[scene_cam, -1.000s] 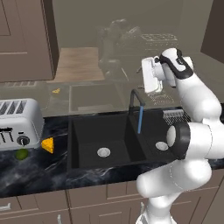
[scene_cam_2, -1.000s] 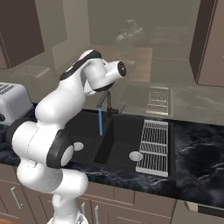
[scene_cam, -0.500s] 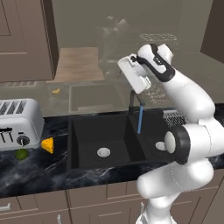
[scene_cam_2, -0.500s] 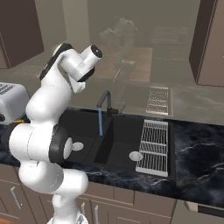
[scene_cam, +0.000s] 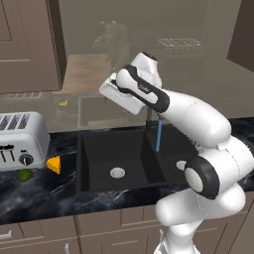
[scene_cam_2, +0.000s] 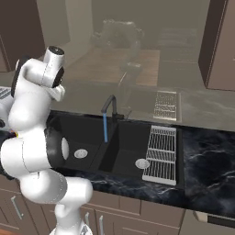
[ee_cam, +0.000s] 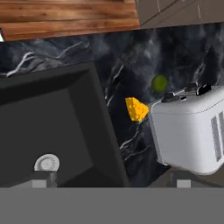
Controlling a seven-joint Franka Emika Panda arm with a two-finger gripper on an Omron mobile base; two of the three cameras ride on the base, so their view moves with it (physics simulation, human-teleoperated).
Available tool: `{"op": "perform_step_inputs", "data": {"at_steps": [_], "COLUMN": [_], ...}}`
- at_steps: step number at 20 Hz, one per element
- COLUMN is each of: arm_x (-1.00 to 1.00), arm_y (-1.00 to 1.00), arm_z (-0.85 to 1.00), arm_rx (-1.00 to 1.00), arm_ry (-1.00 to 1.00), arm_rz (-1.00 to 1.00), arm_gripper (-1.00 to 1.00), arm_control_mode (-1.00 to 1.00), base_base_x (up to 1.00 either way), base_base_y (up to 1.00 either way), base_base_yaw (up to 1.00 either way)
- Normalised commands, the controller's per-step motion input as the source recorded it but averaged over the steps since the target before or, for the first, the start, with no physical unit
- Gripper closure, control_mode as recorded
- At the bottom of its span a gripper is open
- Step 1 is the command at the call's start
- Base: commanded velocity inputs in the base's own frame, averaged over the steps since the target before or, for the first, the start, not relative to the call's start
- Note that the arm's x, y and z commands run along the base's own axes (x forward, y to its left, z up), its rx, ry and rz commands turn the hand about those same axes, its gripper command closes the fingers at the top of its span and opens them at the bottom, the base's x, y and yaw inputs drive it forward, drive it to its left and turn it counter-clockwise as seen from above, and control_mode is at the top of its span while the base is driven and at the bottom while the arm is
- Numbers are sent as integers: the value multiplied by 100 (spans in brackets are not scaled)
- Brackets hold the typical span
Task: Turn on the sink faucet. Then move the lime from the counter to the sink. Turn off the sink. Move the vegetable from the sink to the pot next to the stove. Finally move the pot to the front left burner.
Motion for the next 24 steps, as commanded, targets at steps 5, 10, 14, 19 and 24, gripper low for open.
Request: {"op": "perform_step_inputs", "data": {"at_steps": [5, 10, 14, 19, 24], "arm_x": [-24, -9, -39, -16, -2], "arm_y": [96, 86, 79, 65, 50], "arm_z": [-58, -52, -49, -30, -23], "arm_rx": [-11, -6, -2, -3, 0], "arm_ry": [6, 10, 1, 6, 11], "arm_rz": [25, 26, 18, 1, -7], "arm_gripper": [-100, -100, -100, -100, -100], "arm_control_mode": [-100, -100, -100, -100, -100], "base_base_x": [0, 0, 0, 0, 0], "base_base_y": [0, 0, 0, 0, 0], "base_base_yaw": [0, 0, 0, 0, 0]}}
